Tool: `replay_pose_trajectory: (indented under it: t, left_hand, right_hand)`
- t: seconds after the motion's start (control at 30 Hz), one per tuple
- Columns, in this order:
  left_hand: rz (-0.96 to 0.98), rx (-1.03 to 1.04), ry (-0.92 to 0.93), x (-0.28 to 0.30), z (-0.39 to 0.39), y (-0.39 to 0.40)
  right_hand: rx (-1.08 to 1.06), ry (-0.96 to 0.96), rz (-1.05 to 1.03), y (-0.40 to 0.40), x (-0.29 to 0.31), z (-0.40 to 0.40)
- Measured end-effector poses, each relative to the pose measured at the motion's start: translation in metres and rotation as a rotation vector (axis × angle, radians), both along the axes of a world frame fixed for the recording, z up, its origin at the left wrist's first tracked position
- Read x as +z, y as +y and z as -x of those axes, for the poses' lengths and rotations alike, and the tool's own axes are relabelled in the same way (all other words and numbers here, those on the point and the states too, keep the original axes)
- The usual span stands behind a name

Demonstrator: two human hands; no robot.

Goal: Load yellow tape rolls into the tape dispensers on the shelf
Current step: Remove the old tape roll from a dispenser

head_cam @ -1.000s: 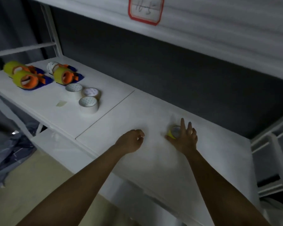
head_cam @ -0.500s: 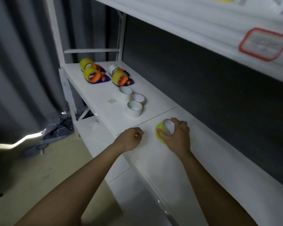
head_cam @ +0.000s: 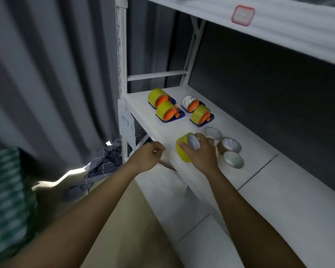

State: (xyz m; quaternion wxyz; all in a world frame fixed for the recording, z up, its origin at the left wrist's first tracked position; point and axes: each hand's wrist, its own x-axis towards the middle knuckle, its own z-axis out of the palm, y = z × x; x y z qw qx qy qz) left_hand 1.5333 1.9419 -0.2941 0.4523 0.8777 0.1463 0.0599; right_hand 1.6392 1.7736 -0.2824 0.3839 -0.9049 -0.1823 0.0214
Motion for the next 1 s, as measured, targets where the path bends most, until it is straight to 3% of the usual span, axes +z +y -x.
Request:
replay_pose_trajectory:
  t: [0.2, 0.37, 0.53, 0.6, 0.67, 0.73, 1.0]
  left_hand:
    - [0.020, -0.034, 0.022, -0.014, -0.039, 0.064]
    - [0.066, -0.105, 0.000, -0.017, -0.090, 0.091]
    - [0.052, -0.194, 0.025, -0.012, -0.143, 0.114]
    - [0.032, -0.207, 0.012, -0.005, -0.168, 0.127]
    - [0.017, -0.186, -0.035, 0.001, -0.191, 0.140]
    - [0.017, -0.166, -0.087, 0.005, -0.208, 0.149]
    - [-0.097, -0.364, -0.007, 0.031, -0.251, 0.195]
  right_hand:
    - [-0.077, 0.020, 0.016, 0.055, -0.027, -0.024]
    - [-0.098, -0.010, 0.232, 0.080, -0.039, -0.081]
    - [0.051, 0.016, 0.577, 0.095, -0.041, -0.136]
    - [0.044, -0.110, 0.578, 0.106, -0.035, -0.155]
    - [-0.025, -0.371, 0.474, 0.121, -0.019, -0.179]
    - [-0.097, -0.450, 0.410, 0.134, 0.001, -0.210]
    - [-0.125, 0.040, 0.630, 0.174, 0.009, -0.298]
